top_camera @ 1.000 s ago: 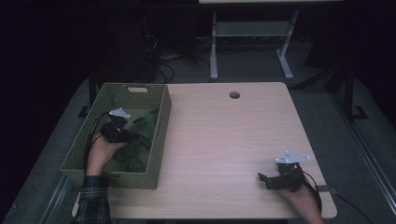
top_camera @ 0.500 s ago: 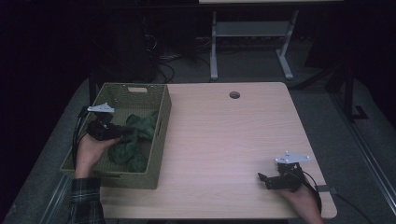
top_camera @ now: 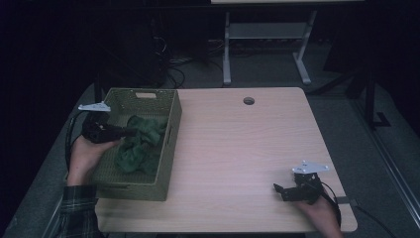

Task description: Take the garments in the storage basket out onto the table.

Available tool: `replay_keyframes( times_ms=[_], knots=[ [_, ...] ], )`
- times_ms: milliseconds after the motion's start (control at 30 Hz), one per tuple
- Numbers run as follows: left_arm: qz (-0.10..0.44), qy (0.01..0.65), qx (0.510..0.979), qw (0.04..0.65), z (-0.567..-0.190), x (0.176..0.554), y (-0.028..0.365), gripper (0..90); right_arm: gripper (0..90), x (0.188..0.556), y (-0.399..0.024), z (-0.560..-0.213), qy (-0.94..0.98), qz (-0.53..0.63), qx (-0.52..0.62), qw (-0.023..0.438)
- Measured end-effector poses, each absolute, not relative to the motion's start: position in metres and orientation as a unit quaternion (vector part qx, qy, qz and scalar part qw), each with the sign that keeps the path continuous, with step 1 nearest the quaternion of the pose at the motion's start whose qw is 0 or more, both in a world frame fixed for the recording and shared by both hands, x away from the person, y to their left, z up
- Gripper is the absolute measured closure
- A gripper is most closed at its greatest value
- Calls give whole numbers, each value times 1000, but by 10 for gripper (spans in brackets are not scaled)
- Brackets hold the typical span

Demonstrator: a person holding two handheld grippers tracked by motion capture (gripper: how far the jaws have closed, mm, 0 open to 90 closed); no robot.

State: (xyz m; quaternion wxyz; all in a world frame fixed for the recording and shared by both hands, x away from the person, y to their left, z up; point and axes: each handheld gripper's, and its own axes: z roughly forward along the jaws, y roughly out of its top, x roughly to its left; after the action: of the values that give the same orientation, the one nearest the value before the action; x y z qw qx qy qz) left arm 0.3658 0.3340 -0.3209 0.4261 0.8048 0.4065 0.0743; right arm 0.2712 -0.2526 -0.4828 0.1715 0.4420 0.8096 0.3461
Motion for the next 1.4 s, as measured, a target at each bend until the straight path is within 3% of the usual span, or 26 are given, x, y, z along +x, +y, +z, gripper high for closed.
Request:
replay_keyframes(
  times_ms=[1400],
  knots=[
    [158, 327, 776, 515, -182, 351, 304, 875, 59, 271, -253, -483, 809, 346, 443, 172]
  ],
)
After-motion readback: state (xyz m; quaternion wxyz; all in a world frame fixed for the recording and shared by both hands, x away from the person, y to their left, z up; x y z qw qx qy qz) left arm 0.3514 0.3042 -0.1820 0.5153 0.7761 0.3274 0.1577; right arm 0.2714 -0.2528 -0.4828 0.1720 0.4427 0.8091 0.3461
